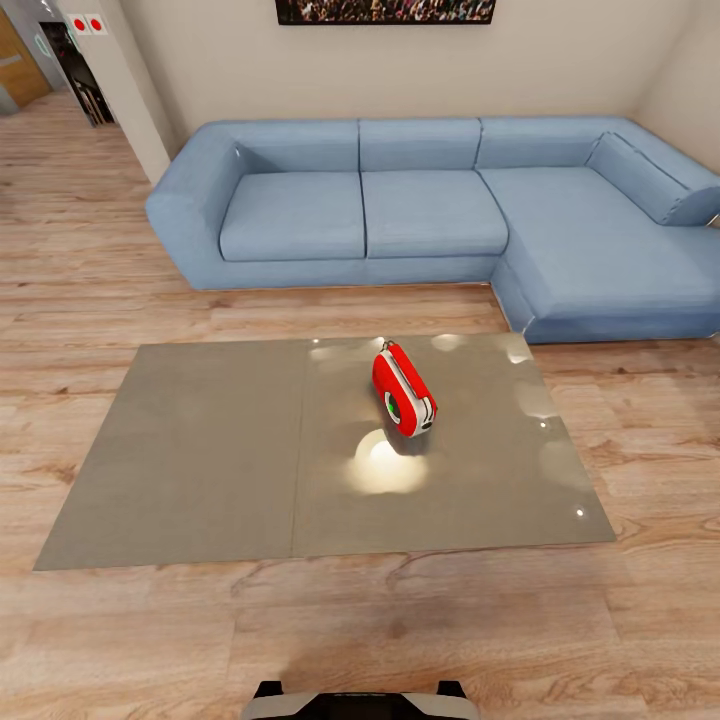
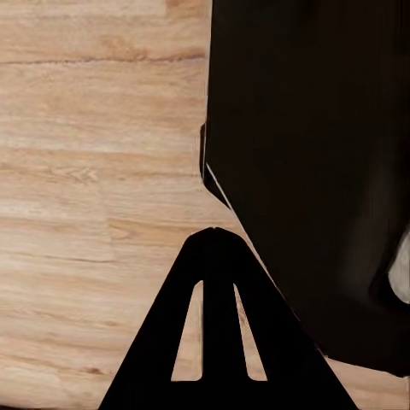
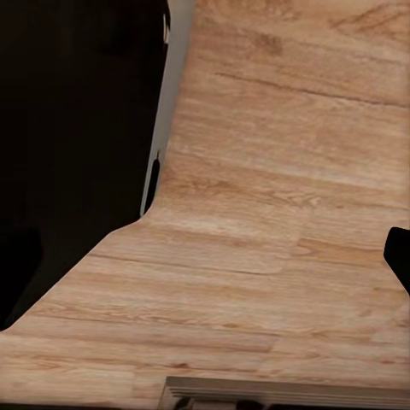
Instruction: Turn on the radio receiver that's on the table in the living room.
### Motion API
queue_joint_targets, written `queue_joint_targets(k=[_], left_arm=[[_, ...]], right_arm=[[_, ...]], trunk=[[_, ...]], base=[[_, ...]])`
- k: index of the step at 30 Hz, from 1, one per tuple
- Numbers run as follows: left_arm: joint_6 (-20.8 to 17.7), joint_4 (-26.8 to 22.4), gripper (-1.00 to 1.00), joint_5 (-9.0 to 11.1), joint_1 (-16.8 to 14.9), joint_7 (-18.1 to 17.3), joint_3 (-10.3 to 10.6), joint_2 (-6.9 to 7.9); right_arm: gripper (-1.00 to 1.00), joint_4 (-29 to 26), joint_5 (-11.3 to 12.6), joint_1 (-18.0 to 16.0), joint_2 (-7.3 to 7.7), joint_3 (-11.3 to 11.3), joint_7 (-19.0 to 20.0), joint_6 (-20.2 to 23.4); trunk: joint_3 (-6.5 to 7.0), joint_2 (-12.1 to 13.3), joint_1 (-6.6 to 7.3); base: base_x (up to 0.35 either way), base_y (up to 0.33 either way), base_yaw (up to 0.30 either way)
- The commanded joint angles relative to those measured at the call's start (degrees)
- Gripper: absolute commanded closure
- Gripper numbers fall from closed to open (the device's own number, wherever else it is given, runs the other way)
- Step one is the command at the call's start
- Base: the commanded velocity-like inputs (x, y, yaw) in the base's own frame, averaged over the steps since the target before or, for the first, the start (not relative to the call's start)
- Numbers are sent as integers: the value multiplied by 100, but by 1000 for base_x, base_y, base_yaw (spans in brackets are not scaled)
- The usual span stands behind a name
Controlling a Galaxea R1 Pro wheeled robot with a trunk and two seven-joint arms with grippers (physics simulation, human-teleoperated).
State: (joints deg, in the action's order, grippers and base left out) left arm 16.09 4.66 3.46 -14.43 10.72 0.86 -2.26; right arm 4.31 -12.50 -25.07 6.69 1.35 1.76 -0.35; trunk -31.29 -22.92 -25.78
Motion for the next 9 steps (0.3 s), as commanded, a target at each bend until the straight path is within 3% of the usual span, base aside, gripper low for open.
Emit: queue_joint_targets(k=[1,4,9], left_arm=[[-11,0,100,-2,0,3,-4,-73],[-24,0,100,-4,1,3,-6,-181],[-25,0,100,-10,1,8,-7,-185]], right_arm=[[-100,0,1,1,0,-1,0,1],[-100,0,1,1,-1,0,0,1],[-100,0,0,2,1,0,0,2]], trunk=[[0,0,0],[0,0,0],[0,0,0]], base=[[0,0,0],[0,0,0],[0,0,0]])
